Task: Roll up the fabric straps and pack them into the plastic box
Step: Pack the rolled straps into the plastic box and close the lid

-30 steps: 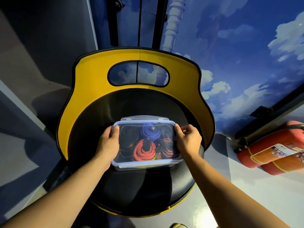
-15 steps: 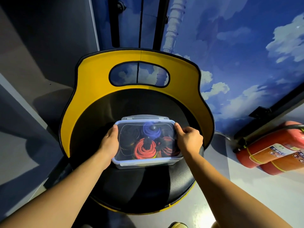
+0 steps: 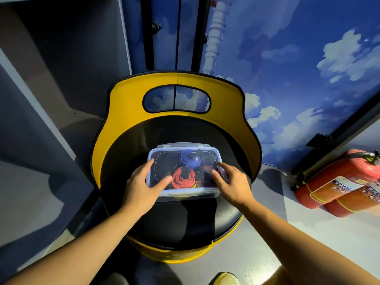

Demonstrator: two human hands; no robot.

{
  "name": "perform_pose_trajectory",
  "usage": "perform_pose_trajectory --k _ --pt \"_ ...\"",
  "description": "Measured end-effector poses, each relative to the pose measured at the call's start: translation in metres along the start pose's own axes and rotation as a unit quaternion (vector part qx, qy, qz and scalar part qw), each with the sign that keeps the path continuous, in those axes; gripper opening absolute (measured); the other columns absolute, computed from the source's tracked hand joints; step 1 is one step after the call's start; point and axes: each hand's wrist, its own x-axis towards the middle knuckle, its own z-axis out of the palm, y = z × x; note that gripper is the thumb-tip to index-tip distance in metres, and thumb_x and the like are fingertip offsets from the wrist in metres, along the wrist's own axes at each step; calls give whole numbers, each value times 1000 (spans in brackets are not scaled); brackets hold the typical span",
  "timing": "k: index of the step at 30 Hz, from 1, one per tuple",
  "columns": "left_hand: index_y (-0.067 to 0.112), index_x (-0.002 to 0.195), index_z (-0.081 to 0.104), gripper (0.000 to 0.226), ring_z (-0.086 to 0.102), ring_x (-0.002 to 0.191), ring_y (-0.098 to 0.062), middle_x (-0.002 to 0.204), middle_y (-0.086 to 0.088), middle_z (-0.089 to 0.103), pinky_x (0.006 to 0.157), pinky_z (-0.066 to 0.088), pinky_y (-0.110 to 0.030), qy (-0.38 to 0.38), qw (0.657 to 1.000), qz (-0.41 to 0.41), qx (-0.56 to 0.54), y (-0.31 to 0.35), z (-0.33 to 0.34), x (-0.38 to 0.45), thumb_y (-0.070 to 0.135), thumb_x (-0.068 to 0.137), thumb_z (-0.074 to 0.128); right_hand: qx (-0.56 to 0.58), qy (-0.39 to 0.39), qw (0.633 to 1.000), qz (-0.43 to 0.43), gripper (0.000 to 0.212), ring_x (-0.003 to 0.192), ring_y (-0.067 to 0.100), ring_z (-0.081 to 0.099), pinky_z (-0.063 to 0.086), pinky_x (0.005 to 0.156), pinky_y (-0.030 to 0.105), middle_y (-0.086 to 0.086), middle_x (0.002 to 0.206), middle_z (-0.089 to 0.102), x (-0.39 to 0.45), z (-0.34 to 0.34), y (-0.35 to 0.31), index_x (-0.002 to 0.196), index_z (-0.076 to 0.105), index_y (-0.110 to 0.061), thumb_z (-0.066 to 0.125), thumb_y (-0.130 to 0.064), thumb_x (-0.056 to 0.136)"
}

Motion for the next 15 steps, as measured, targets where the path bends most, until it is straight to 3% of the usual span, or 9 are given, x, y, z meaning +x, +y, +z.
perform_pose_trajectory --k 2,5,9,15 --pt "31 151 39 96 41 127 -1 144 18 43 103 38 -24 -69 997 25 -11 -1 -8 -9 41 70 89 10 -77 997 -8 88 122 12 57 32 96 7 0 134 59 -8 -3 2 150 45 -17 72 -61 80" --pt "24 157 31 111 35 139 -6 160 10 32 109 34 -25 -91 996 14 20 -6 -13 -9 38 65 92 -12 -132 991 -28 118 115 9 55 35 96 10 3 136 56 -9 -2 8 158 26 -20 70 -75 64" --pt "20 158 30 117 33 146 -16 163 6 27 114 32 -30 -99 993 11 59 -7 -12 -5 39 62 94 -48 -118 990 -53 127 119 20 58 44 99 23 7 135 57 -5 2 20 159 24 -20 68 -80 56" --pt "18 155 36 107 44 139 -17 157 1 41 111 42 -34 -52 998 18 32 -16 -1 3 30 65 94 -40 -97 993 -51 118 111 20 60 45 94 23 8 126 60 6 13 24 158 27 -19 74 -70 62"
